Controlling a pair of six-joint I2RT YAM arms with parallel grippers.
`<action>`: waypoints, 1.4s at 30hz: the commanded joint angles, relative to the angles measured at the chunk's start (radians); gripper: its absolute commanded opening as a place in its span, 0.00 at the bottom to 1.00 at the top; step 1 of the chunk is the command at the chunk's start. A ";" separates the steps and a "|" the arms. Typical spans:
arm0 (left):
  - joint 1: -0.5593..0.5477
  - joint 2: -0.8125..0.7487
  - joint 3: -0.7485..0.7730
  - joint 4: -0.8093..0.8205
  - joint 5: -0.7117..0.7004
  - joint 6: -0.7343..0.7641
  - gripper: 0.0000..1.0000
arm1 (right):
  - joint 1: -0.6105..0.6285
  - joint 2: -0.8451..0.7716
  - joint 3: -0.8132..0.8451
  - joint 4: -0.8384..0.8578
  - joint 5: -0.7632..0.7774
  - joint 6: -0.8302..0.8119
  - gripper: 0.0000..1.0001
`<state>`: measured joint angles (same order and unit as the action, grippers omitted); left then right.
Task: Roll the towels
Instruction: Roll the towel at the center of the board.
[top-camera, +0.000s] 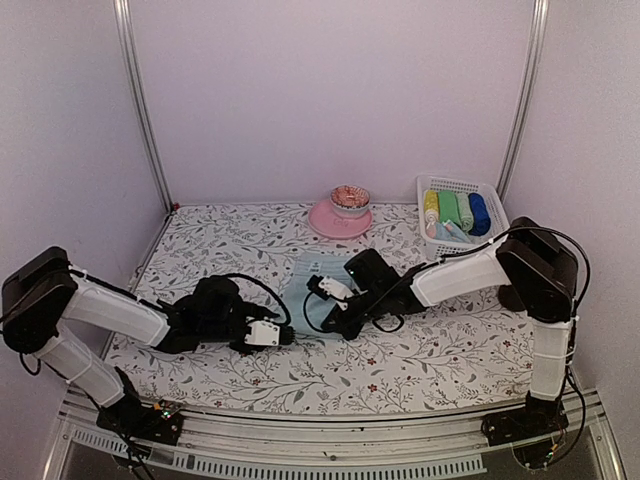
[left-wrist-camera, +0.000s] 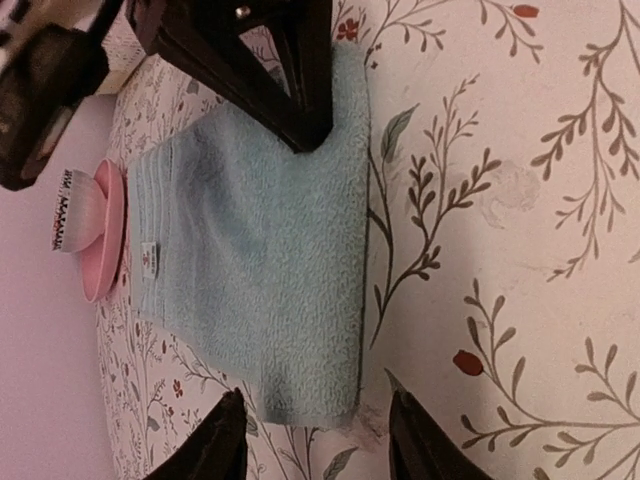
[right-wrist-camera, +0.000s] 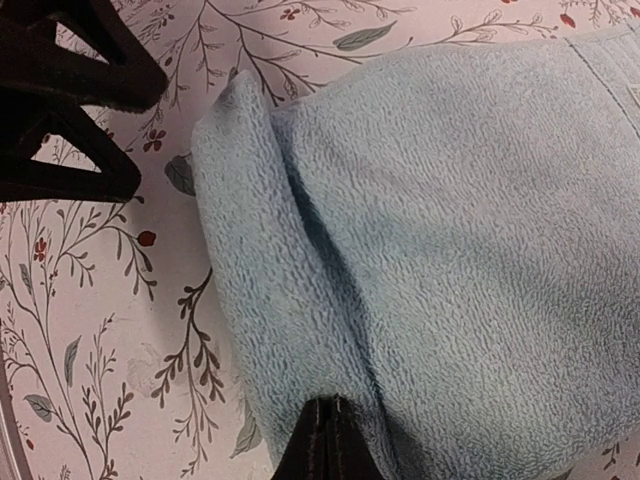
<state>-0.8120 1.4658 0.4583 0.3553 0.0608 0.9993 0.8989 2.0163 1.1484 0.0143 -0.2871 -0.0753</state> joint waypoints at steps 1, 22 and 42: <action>-0.044 0.079 0.000 0.105 -0.103 0.060 0.46 | -0.025 0.057 0.016 -0.082 -0.047 0.031 0.04; -0.100 0.317 -0.034 0.353 -0.303 0.170 0.22 | -0.047 0.070 0.041 -0.103 -0.136 0.024 0.04; -0.078 0.213 0.125 -0.146 -0.099 0.013 0.00 | -0.045 -0.148 -0.091 0.013 -0.076 -0.040 0.40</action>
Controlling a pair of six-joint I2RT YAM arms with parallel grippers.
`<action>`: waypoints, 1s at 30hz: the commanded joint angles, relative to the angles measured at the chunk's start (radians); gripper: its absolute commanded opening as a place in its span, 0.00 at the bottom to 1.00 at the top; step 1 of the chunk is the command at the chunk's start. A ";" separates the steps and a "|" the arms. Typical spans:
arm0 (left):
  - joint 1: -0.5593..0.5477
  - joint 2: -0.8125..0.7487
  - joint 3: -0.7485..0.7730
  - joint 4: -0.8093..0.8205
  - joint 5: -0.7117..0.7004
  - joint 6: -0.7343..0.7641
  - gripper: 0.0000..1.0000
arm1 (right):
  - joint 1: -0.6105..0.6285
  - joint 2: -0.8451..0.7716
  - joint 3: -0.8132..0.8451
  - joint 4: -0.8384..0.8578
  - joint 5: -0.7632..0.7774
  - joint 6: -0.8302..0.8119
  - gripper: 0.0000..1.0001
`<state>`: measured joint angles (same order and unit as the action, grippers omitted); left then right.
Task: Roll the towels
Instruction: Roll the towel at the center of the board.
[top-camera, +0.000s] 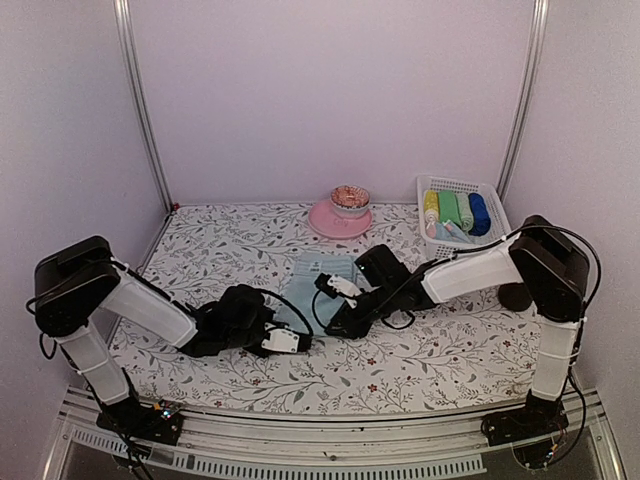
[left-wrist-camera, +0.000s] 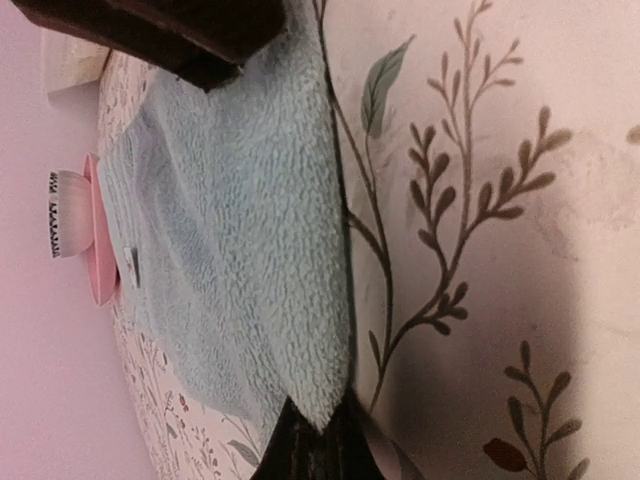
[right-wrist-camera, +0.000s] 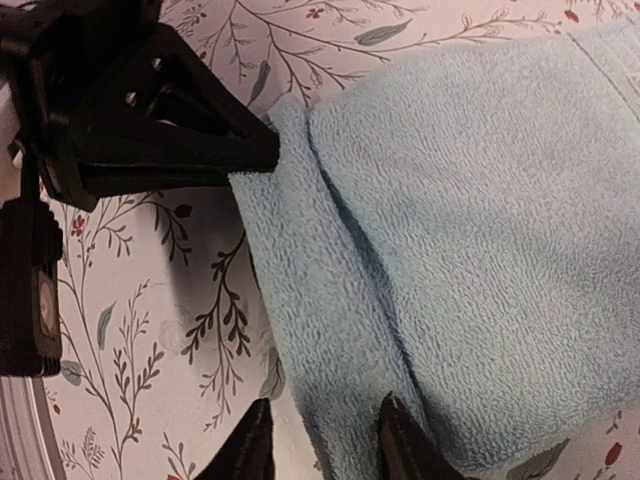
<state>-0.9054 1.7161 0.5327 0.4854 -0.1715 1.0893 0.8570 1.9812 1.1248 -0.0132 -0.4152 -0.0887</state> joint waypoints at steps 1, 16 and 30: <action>0.024 -0.046 0.070 -0.323 0.161 -0.090 0.00 | -0.001 -0.141 -0.090 0.059 0.067 -0.035 0.45; 0.175 0.044 0.411 -0.884 0.515 -0.209 0.00 | 0.299 -0.334 -0.408 0.422 0.496 -0.463 0.54; 0.224 0.152 0.556 -1.136 0.653 -0.153 0.00 | 0.363 -0.065 -0.275 0.470 0.823 -0.580 0.53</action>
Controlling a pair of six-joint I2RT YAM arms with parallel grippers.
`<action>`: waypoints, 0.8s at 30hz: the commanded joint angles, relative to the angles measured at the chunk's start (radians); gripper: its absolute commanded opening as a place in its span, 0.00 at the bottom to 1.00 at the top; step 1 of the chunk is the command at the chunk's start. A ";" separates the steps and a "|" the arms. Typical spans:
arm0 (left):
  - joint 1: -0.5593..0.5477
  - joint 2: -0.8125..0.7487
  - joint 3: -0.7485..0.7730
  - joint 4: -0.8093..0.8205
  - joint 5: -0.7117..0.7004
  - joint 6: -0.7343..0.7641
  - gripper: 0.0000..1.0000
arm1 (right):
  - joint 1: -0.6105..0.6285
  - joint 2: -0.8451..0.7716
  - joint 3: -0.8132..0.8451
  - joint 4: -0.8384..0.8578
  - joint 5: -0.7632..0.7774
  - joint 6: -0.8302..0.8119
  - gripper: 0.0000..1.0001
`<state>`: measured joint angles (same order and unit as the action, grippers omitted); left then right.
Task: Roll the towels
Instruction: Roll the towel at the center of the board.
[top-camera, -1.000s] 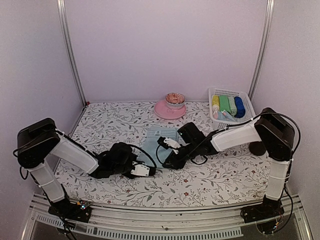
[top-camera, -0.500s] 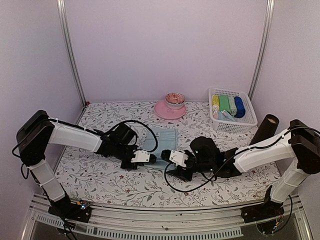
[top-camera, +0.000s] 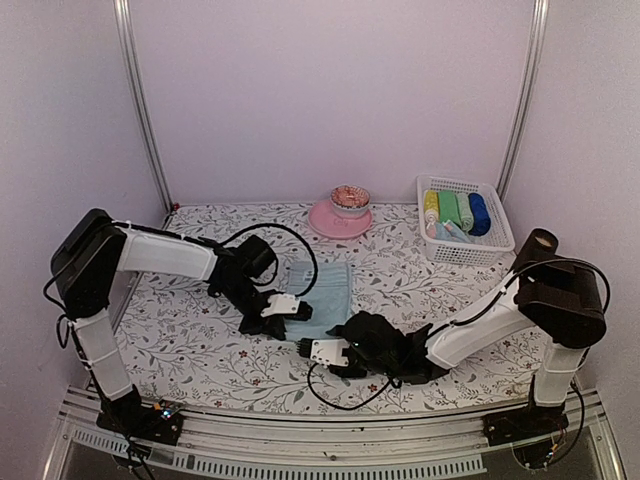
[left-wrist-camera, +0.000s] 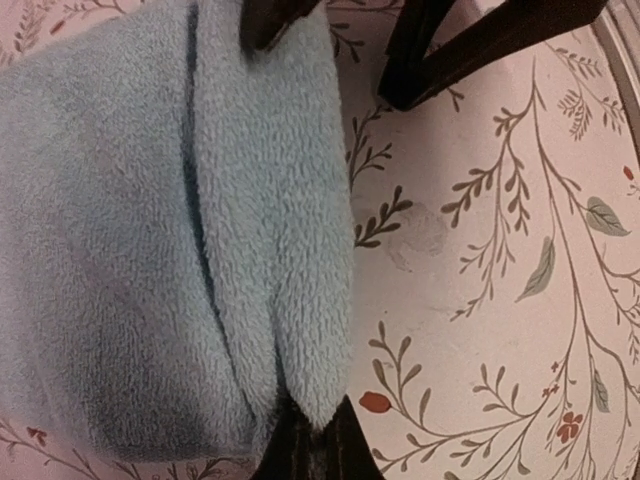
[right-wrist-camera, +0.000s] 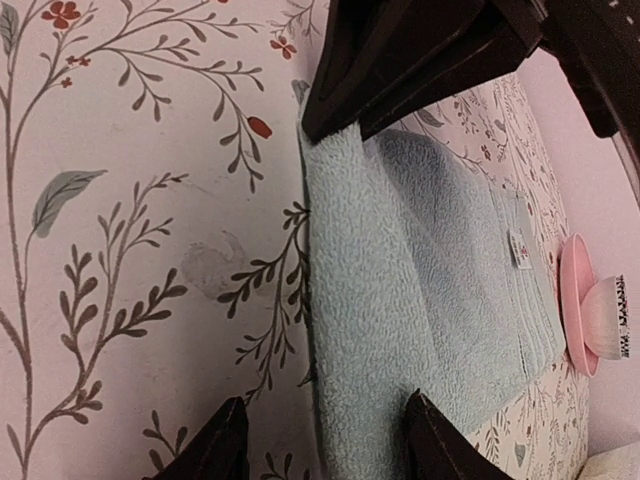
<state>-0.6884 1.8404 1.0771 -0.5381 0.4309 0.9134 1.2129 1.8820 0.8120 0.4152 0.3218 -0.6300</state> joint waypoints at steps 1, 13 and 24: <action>0.007 0.032 0.013 -0.117 0.053 0.026 0.00 | 0.007 0.040 0.040 0.042 0.089 -0.040 0.54; 0.019 0.051 0.061 -0.180 0.098 0.047 0.00 | 0.030 0.094 0.075 -0.007 0.123 -0.079 0.25; 0.062 -0.042 0.014 -0.091 0.065 0.016 0.34 | 0.026 0.083 0.130 -0.182 0.014 0.004 0.08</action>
<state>-0.6628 1.8698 1.1259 -0.6720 0.5152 0.9497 1.2427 1.9575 0.8944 0.3573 0.4183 -0.6876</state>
